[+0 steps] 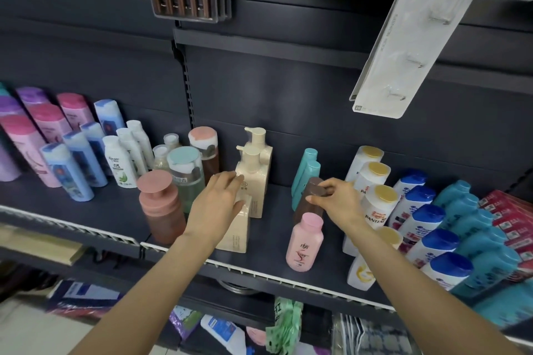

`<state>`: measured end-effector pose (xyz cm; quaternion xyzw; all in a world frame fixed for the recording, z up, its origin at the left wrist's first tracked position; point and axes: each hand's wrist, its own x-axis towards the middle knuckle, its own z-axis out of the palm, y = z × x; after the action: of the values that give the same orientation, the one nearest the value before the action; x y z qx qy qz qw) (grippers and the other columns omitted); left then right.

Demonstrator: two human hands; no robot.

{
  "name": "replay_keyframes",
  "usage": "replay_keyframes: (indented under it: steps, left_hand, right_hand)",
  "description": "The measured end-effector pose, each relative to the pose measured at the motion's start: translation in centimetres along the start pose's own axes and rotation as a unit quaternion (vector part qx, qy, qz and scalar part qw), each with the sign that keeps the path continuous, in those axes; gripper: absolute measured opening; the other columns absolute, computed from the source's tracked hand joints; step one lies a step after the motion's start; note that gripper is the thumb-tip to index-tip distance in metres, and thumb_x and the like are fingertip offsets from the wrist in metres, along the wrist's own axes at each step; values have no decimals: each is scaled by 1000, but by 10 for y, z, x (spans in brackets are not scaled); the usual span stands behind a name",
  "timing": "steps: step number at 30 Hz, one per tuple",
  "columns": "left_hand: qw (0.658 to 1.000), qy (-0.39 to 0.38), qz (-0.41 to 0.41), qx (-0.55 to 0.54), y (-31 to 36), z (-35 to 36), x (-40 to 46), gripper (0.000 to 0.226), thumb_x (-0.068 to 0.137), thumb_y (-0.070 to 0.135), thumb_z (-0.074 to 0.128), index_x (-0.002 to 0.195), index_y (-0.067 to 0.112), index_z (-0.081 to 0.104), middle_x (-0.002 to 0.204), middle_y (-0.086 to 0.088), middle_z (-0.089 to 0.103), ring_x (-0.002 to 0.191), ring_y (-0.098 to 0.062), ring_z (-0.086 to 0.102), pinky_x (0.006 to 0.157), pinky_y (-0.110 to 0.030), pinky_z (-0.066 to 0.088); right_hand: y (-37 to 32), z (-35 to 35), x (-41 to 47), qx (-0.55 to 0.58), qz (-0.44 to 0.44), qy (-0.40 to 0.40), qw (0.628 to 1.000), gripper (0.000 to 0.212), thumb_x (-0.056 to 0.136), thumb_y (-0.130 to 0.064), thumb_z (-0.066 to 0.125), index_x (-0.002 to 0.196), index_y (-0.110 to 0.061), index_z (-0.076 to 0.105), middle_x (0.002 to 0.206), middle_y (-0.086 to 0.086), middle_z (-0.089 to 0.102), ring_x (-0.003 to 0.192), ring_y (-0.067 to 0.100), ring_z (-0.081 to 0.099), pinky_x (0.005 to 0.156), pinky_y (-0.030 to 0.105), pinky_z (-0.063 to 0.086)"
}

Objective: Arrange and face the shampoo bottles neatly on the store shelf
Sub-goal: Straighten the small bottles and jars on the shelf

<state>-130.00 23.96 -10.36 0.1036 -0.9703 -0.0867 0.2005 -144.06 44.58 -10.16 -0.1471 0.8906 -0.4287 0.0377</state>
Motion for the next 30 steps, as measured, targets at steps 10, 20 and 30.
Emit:
replay_keyframes:
  steps: [10,20,30]
  left_hand:
    - [999,-36,-3,-7,3,-4,-4,64,88,23,62,143,13,32,146,-1,32,136,-18,25,104,-25,34]
    - [999,-30,-7,15,3,-6,-4,60,87,26,64,140,12,39,143,-4,39,133,-22,34,106,-31,33]
    - [999,-13,32,21,22,-12,32,44,91,27,56,133,16,47,134,-3,48,124,-24,42,99,-34,38]
  right_hand:
    - [1,12,-9,-8,42,-23,999,28,72,-15,80,94,-12,62,95,1,62,87,13,55,69,22,39]
    - [2,10,-5,-20,45,-47,998,36,80,-22,74,111,-8,63,112,8,65,92,13,54,74,23,38]
    - [-4,-3,17,-85,-54,32,994,29,88,-24,65,114,-12,64,109,6,65,94,13,60,75,16,46]
